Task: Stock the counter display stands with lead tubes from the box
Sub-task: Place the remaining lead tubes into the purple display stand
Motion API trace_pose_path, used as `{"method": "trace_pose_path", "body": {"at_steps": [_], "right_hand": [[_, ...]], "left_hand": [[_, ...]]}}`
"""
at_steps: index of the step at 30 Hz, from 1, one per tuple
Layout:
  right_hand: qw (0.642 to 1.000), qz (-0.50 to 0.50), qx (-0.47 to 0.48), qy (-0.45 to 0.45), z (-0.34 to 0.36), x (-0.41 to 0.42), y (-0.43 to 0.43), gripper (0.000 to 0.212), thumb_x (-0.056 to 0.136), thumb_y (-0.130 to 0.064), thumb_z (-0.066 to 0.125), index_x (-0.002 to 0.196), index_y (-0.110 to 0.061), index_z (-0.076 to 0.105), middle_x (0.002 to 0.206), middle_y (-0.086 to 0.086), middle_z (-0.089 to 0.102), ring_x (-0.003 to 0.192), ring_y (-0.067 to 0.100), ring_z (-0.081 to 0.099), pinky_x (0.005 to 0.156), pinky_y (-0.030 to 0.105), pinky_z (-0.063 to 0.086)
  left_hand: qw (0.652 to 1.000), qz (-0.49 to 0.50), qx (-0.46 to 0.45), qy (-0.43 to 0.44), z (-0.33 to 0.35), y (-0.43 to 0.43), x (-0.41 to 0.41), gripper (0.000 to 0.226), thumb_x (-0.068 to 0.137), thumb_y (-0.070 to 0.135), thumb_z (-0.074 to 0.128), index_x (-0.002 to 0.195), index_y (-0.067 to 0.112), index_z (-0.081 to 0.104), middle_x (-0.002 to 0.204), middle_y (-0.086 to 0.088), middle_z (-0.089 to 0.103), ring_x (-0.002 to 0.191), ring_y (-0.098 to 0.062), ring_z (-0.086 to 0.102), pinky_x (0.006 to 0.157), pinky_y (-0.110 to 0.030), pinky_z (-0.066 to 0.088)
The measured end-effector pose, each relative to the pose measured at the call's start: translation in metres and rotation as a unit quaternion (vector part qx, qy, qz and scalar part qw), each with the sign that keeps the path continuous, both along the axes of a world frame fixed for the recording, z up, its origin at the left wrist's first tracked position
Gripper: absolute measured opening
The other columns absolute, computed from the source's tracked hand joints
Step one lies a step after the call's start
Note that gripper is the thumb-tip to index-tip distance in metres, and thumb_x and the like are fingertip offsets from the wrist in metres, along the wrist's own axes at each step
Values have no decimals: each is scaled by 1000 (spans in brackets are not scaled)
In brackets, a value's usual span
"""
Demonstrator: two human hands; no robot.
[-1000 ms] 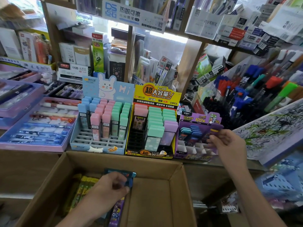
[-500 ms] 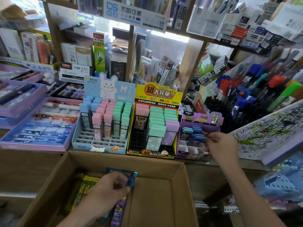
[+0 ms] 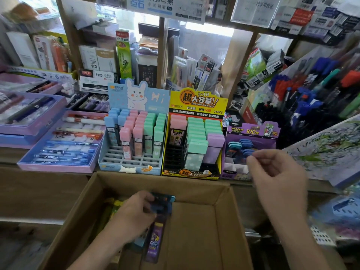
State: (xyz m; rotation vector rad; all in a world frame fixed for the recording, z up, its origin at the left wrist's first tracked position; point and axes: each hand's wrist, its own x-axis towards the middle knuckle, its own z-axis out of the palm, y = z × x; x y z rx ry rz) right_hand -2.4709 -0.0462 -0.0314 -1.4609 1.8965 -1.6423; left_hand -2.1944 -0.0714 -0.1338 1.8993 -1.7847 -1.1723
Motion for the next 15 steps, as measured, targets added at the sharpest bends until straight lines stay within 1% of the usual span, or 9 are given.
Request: {"method": "trace_pose_path", "body": {"at_steps": [2,3,4,6,9,10,12,13,15], "right_hand": [[990,95,93,-54,-10,32,8,16,91,-9,73,93,-25,72,80,-4,75,67,11,70,58,17,56],[974,139,165,-72,-17,46,10,17,93,-7,71,98,-23,72,81,-5,75,70,11,71,61,18,57],[951,177,237,-87,-23,59,11,20,95,-5,68,104,-23,70,84,-4,76,74,10,72,66,20,59],[900,225,359,-98,-39,80,10,26,97,-5,63,114,-24,65,93,-2,76,86,11,73,84,28,61],[840,250,471,-102,-64,105,6,31,97,-9,61,125,-20,58,108,-2,69,105,16,65,103,41,54],[826,248,494,-107,-70,112,5,29,96,-10,61,123,-20,59,110,-1,68,108,17,63,105,43,51],[808,238,523,-133,-76,123,4,18,97,-8,58,106,-22,63,105,0,68,106,18,61,107,45,49],[800,232,531,-156,-78,126,3,19,98,-7,55,97,-24,62,100,0,68,103,18,61,107,45,49],[785,216,544,-202,-83,129,2,20,100,-7,52,91,-23,60,92,0,67,98,18,62,106,44,50]], "left_hand": [[999,-10,-1,-35,3,-1,4,41,91,26,71,126,35,52,114,14,62,104,-6,61,87,-27,55],[999,-13,1,-47,5,-1,7,42,91,27,72,127,36,52,119,12,62,108,-9,61,93,-31,56],[998,-17,2,-57,6,0,10,43,91,27,72,128,36,51,124,11,62,112,-11,61,96,-33,56],[996,-25,8,-87,9,2,16,48,91,20,66,132,37,49,130,8,61,119,-14,60,99,-33,55],[990,-46,10,-131,8,3,26,47,89,17,63,130,38,51,128,8,61,117,-15,60,98,-34,54],[989,-47,14,-138,7,3,29,46,89,17,63,128,38,52,126,7,62,114,-15,62,97,-34,56],[989,-40,29,-143,6,1,35,45,89,16,64,126,40,54,122,9,62,109,-12,63,95,-35,57],[990,-35,42,-132,5,0,37,45,88,15,66,123,41,56,117,12,63,105,-9,63,93,-34,58],[992,-34,72,-94,5,-1,40,38,85,14,70,107,44,61,102,16,67,94,-2,64,88,-31,59]]}}
